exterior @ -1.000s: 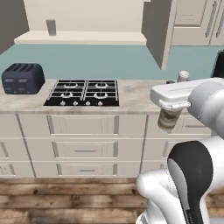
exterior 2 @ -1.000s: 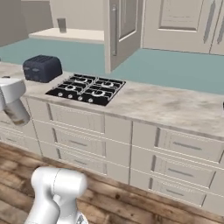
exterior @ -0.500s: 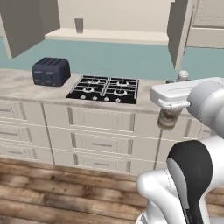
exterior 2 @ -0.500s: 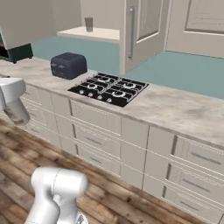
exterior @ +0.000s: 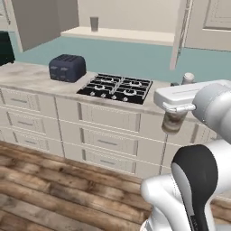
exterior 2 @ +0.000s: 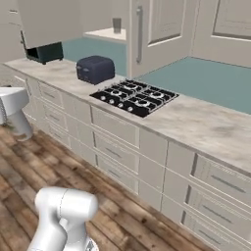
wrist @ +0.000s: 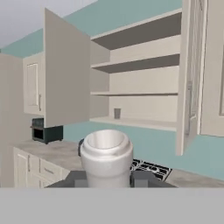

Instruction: There is a bowl on the dining counter. Grab a lemon wedge from the fridge and place it in the bowl. Then get the liquor bottle and glass cup from the cabinet and place them next to the bowl.

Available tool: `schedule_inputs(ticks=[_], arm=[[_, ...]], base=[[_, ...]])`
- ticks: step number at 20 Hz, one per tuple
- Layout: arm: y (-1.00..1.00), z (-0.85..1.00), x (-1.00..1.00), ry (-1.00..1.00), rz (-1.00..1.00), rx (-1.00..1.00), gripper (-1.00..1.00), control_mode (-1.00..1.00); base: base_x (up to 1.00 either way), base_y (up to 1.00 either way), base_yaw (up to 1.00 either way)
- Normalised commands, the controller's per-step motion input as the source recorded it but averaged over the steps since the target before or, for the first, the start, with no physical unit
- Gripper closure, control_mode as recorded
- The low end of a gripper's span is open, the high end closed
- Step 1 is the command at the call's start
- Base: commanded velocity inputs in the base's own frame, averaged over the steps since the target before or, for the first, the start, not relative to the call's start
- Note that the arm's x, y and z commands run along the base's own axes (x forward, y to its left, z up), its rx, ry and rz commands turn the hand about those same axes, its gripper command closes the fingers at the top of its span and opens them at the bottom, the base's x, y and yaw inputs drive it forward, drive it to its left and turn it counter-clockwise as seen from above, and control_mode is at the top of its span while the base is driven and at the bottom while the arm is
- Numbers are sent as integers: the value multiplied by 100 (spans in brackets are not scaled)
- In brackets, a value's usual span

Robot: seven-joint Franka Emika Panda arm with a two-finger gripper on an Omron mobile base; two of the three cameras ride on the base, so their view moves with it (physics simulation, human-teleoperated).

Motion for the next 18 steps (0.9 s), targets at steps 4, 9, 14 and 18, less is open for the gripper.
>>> schedule_inputs(ticks=[4,9,14,18], arm=[[0,0,0,0,0,0,100,100],[0,0,0,0,0,0,100,100],[0,0,0,0,0,0,100,100],[0,0,0,0,0,0,100,100]], base=[[-23,-66,29],[-46,-60,27],[-80,-48,26],[-100,-52,24]])
